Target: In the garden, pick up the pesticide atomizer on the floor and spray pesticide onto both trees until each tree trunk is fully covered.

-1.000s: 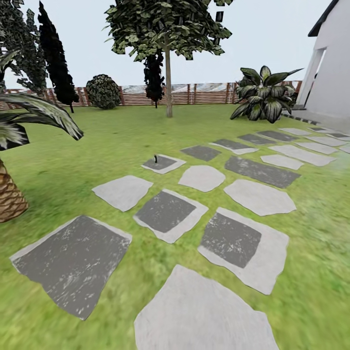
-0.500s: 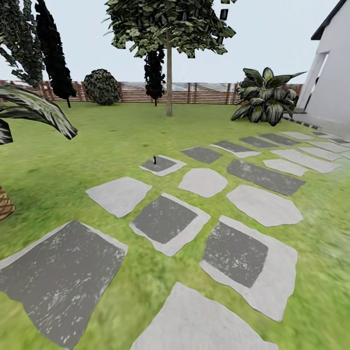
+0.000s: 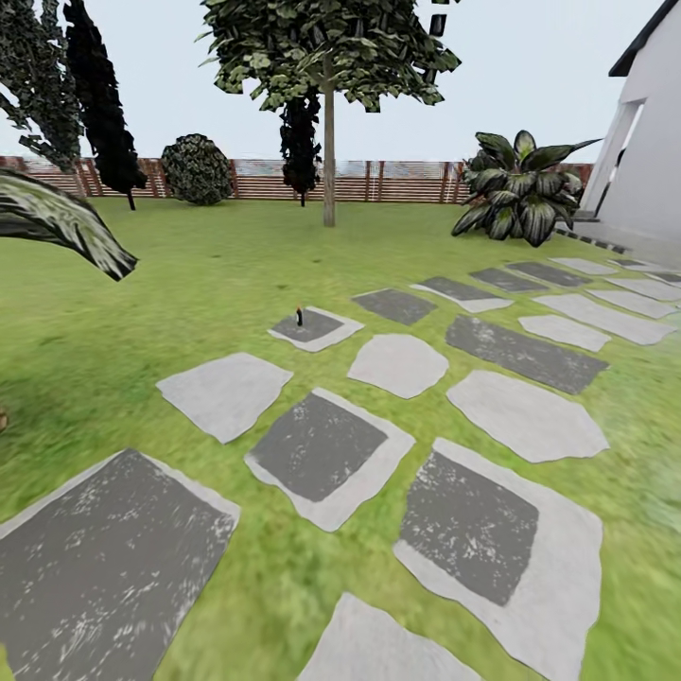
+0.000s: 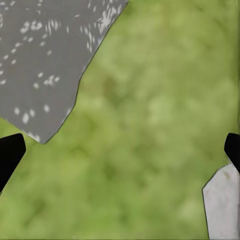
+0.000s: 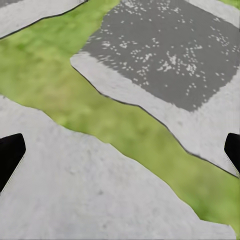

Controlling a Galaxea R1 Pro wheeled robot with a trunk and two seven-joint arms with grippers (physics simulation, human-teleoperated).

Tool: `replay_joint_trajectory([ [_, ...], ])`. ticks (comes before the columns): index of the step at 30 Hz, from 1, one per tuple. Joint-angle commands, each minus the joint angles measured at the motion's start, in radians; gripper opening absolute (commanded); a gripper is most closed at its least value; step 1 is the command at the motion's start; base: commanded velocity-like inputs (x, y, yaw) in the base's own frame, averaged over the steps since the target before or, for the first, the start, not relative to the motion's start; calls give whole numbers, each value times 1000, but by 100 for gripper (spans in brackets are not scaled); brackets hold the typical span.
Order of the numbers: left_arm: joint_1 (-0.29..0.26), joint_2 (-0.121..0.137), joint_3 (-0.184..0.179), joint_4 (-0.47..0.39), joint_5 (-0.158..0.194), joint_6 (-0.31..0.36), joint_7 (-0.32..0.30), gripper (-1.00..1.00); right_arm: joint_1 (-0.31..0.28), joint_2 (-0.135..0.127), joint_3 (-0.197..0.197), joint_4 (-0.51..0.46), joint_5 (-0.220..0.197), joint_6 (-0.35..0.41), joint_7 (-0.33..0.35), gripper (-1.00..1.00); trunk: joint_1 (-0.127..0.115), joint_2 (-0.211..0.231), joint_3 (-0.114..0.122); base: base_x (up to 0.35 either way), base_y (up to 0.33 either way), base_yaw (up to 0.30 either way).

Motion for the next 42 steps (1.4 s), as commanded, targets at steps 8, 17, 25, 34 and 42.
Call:
replay_joint_trajectory([
  [8, -1, 0, 0, 0, 3, -3, 1, 100, -1, 0, 0, 1, 3, -3, -4, 100, 0, 0, -1, 339, 0, 0],
  [17, -1, 0, 1, 1, 3, -3, 1, 100, -1, 0, 0, 1, 3, -2, -4, 100, 0, 0, -1, 339, 0, 0],
  [25, -1, 0, 0, 1, 3, -3, 1, 100, -1, 0, 0, 1, 3, -2, -4, 100, 0, 0, -1, 339, 0, 0],
  [34, 0, 0, 0, 1, 3, -3, 1, 100, -1, 0, 0, 2, 3, -2, -4, 100, 0, 0, -1, 339, 0, 0],
  [42, 0, 0, 0, 1, 3, -3, 1, 100, -1, 0, 0, 2, 3, -1, -4, 100, 0, 0, -1, 339, 0, 0],
])
